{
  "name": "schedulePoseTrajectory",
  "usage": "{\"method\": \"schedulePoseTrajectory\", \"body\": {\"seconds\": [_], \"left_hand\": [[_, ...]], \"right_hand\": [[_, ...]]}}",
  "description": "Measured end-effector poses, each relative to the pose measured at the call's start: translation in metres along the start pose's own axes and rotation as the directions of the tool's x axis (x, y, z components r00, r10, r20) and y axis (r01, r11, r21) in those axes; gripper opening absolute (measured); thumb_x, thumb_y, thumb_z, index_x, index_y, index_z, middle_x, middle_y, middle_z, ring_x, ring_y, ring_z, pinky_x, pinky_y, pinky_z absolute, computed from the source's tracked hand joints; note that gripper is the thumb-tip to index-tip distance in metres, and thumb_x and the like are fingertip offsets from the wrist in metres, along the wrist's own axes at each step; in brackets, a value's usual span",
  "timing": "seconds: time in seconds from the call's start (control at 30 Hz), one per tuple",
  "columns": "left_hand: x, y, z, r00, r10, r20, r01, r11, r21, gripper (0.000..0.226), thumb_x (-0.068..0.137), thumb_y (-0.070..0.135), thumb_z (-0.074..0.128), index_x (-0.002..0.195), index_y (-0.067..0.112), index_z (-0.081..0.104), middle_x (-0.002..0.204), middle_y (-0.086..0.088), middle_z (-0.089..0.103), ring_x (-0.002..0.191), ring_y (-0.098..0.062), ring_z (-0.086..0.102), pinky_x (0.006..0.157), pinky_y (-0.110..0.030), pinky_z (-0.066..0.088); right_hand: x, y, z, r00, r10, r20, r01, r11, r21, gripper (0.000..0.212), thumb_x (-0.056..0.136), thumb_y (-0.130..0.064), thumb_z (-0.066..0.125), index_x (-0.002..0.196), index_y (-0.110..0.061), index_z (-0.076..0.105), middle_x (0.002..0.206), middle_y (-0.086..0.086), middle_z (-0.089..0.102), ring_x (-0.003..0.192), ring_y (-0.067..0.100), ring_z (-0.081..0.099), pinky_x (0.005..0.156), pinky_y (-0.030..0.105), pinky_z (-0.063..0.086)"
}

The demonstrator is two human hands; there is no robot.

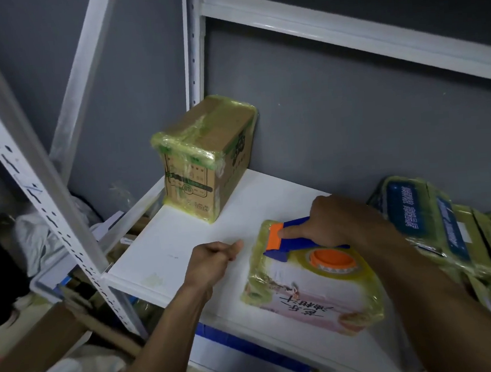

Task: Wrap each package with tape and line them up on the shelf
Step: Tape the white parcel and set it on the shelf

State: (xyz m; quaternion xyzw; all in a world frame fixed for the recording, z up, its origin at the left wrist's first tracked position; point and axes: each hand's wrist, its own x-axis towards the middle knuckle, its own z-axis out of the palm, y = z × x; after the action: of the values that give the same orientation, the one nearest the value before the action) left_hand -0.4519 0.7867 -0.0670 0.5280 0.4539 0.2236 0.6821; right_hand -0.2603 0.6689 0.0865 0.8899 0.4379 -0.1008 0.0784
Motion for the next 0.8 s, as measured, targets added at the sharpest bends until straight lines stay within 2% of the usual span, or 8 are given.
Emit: {"method": "schedulePoseTrajectory", "body": {"seconds": [0.1, 0.23, 0.4, 0.5, 0.6, 0.67, 0.73, 0.8], "left_hand": [[0.0, -0.009, 0.006, 1.0, 0.02, 0.01, -0.02, 1.0, -0.009, 0.034, 0.078, 0.041, 0.086, 0.058, 0.017, 0.071, 0.058, 0.011, 0.06, 0.049, 0.003, 0.052, 0.052, -0.013, 0.04], [-0.002, -0.019, 0.015, 0.998, 0.06, 0.0, -0.06, 0.998, 0.003, 0.032, 0.077, 0.043, 0.086, 0.066, 0.015, 0.076, 0.061, 0.01, 0.067, 0.052, 0.005, 0.057, 0.049, -0.006, 0.04], [-0.007, -0.016, 0.02, 0.993, 0.095, 0.066, -0.098, 0.994, 0.053, 0.035, 0.072, 0.053, 0.085, 0.08, 0.019, 0.082, 0.081, 0.006, 0.078, 0.084, -0.009, 0.073, 0.079, -0.022, 0.052], [-0.006, -0.016, 0.012, 0.996, 0.087, 0.031, -0.091, 0.968, 0.235, 0.046, 0.068, 0.06, 0.085, 0.1, 0.027, 0.081, 0.096, 0.012, 0.077, 0.095, -0.007, 0.07, 0.093, -0.027, 0.053], [-0.012, -0.018, 0.009, 0.963, 0.265, -0.041, -0.251, 0.944, 0.215, 0.014, 0.079, 0.03, 0.087, 0.09, 0.032, 0.079, 0.085, 0.017, 0.076, 0.085, 0.002, 0.07, 0.081, -0.017, 0.052], [-0.017, -0.015, 0.015, 0.937, 0.349, 0.018, -0.35, 0.934, 0.071, 0.018, 0.092, 0.02, 0.076, 0.085, 0.037, 0.079, 0.087, 0.02, 0.076, 0.089, 0.004, 0.07, 0.078, -0.009, 0.05], [-0.024, -0.01, 0.02, 0.941, 0.295, 0.165, -0.298, 0.954, -0.007, 0.027, 0.1, 0.041, 0.062, 0.081, 0.037, 0.08, 0.085, 0.016, 0.076, 0.087, -0.001, 0.072, 0.076, -0.01, 0.05], [-0.027, -0.007, 0.019, 0.925, 0.244, 0.291, -0.278, 0.957, 0.079, 0.049, 0.097, 0.061, 0.055, 0.069, 0.026, 0.073, 0.065, 0.011, 0.065, 0.065, -0.005, 0.064, 0.066, -0.015, 0.048]], "right_hand": [[-0.002, 0.005, 0.007, 0.992, -0.051, -0.117, 0.055, 0.998, 0.036, 0.084, 0.068, -0.101, 0.034, 0.077, -0.022, 0.059, 0.08, 0.0, 0.061, 0.072, 0.019, 0.06, 0.068, 0.035, 0.051], [-0.005, 0.007, 0.012, 0.966, -0.117, -0.231, 0.155, 0.975, 0.156, 0.056, 0.084, -0.086, 0.043, 0.085, -0.032, 0.061, 0.091, -0.011, 0.065, 0.08, 0.011, 0.062, 0.074, 0.035, 0.053], [-0.006, 0.006, 0.011, 0.96, -0.123, -0.252, 0.189, 0.947, 0.258, 0.041, 0.09, -0.072, 0.055, 0.083, -0.031, 0.063, 0.092, -0.012, 0.066, 0.085, 0.011, 0.063, 0.082, 0.042, 0.057], [-0.009, 0.005, 0.012, 0.954, -0.12, -0.274, 0.197, 0.942, 0.273, 0.04, 0.091, -0.07, 0.056, 0.084, -0.032, 0.064, 0.091, -0.014, 0.067, 0.084, 0.009, 0.063, 0.079, 0.04, 0.057], [-0.011, 0.001, 0.013, 0.94, -0.121, -0.319, 0.215, 0.936, 0.279, 0.038, 0.091, -0.068, 0.057, 0.087, -0.031, 0.065, 0.089, -0.015, 0.067, 0.082, 0.006, 0.063, 0.075, 0.036, 0.056], [-0.01, 0.0, 0.013, 0.933, -0.131, -0.335, 0.237, 0.924, 0.3, 0.035, 0.092, -0.065, 0.06, 0.086, -0.031, 0.065, 0.087, -0.015, 0.067, 0.082, 0.006, 0.063, 0.076, 0.037, 0.056], [-0.01, 0.0, 0.013, 0.924, -0.137, -0.356, 0.261, 0.908, 0.328, 0.032, 0.093, -0.06, 0.063, 0.08, -0.031, 0.064, 0.084, -0.014, 0.067, 0.079, 0.006, 0.063, 0.076, 0.039, 0.057], [-0.011, 0.001, 0.013, 0.891, -0.134, -0.433, 0.292, 0.901, 0.322, 0.037, 0.094, -0.057, 0.063, 0.068, -0.031, 0.06, 0.079, -0.013, 0.064, 0.074, 0.006, 0.061, 0.073, 0.039, 0.056]]}}
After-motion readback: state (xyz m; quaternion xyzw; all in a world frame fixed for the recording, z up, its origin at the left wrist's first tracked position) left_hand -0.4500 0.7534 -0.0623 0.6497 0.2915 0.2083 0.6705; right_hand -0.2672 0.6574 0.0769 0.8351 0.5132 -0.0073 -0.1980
